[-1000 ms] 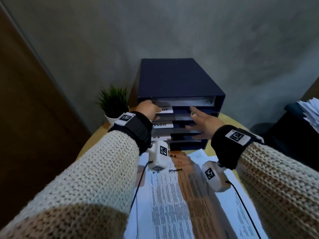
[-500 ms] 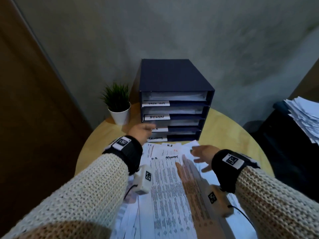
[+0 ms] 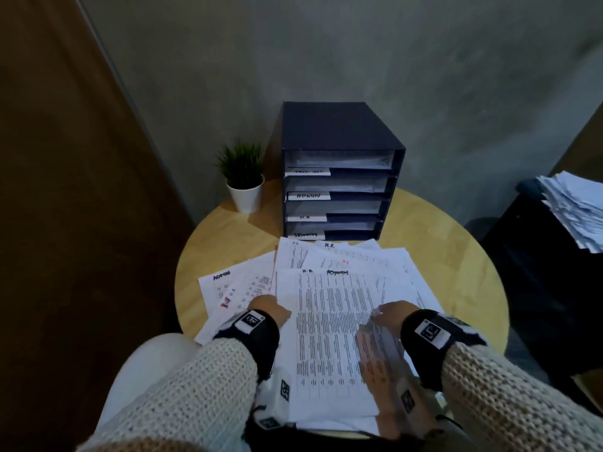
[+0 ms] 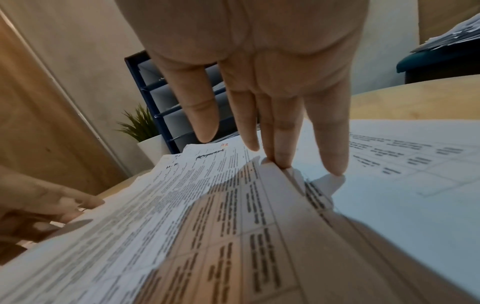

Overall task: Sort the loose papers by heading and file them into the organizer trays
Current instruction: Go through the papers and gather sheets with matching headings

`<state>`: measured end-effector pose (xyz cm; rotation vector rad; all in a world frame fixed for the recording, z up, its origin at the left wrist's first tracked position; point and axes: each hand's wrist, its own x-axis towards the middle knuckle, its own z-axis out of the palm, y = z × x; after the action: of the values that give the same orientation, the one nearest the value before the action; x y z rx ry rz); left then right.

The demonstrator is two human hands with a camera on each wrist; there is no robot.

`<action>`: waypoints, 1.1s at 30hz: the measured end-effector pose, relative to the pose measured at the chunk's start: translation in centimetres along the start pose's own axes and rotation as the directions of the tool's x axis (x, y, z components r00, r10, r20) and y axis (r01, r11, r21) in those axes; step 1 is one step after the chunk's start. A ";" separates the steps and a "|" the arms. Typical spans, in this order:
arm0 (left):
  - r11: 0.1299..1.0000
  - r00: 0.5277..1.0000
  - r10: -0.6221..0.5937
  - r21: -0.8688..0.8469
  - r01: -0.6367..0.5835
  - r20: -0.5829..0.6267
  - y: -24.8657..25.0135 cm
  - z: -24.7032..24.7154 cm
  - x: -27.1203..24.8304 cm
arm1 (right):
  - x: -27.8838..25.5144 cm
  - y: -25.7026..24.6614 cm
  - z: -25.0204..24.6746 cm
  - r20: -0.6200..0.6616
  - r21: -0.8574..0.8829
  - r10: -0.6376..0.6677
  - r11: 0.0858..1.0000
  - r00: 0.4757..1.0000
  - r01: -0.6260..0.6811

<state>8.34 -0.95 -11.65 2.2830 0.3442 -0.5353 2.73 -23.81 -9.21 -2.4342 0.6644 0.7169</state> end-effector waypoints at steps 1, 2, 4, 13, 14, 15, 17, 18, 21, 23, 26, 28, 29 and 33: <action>0.999 1.000 0.030 0.010 -0.030 0.000 -0.5 0.3 -0.1 | -0.3 0.1 0.0 0.008 -0.032 0.017 0.999 1.000 -0.017; 0.998 0.998 0.064 -0.007 -0.064 -0.010 -0.7 0.5 -0.4 | -0.6 0.1 0.0 0.000 -0.064 0.033 0.997 0.999 -0.033; 0.994 0.993 0.102 -0.023 -0.104 -0.057 -1.2 0.9 -0.4 | -1.0 0.3 -0.1 -0.055 -0.069 0.035 0.997 0.998 -0.039; 0.873 0.966 0.244 -0.415 -0.258 -0.086 0.4 2.0 -1.4 | 1.1 2.9 -0.7 -0.096 0.369 0.145 0.924 0.985 -0.100; 0.851 0.965 0.253 -0.458 -0.258 -0.074 0.7 2.1 -1.4 | 1.1 3.1 -1.0 -0.100 0.398 0.166 0.910 0.981 -0.113; 0.832 0.965 0.256 -0.497 -0.247 -0.051 1.0 2.3 -1.3 | 1.1 3.4 -1.2 -0.095 0.389 0.190 0.911 0.977 -0.139; 0.800 0.962 0.273 -0.555 -0.228 -0.003 1.3 2.8 -1.1 | 0.5 3.7 -1.8 -0.084 0.258 0.220 0.947 0.972 -0.192; 0.802 0.958 0.287 -0.546 -0.243 -0.005 1.3 3.1 -1.0 | 0.4 3.9 -1.9 -0.089 0.213 0.240 0.953 0.967 -0.217; 0.903 0.939 0.312 -0.263 -0.339 -0.142 1.2 3.4 -0.2 | 0.6 4.0 -1.9 -0.105 0.010 0.217 0.976 0.971 -0.217; 0.944 0.942 0.289 -0.116 -0.310 -0.170 0.7 3.4 0.4 | 0.6 3.9 -1.6 -0.063 -0.119 0.168 0.977 0.984 -0.174; 0.965 0.967 0.242 -0.081 -0.249 -0.084 0.0 3.3 1.3 | 0.8 4.0 -1.7 -0.053 -0.049 0.225 0.972 0.973 -0.228; 0.958 0.960 0.269 -0.081 -0.275 -0.079 0.0 3.4 1.8 | 0.8 4.5 -1.7 -0.071 0.043 0.169 0.985 0.983 -0.167; 0.958 0.960 0.266 -0.084 -0.273 -0.088 0.2 3.3 1.8 | 1.0 4.5 -1.5 -0.076 0.081 0.192 0.979 0.978 -0.186; 0.960 0.966 0.245 -0.118 -0.254 -0.084 0.3 3.2 2.0 | 1.5 5.1 -1.2 -0.153 0.056 0.233 0.972 0.960 -0.227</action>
<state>9.30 -3.28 -14.41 2.1820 0.1162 -0.2971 1.37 -28.80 -10.93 -2.4205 1.0281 0.5957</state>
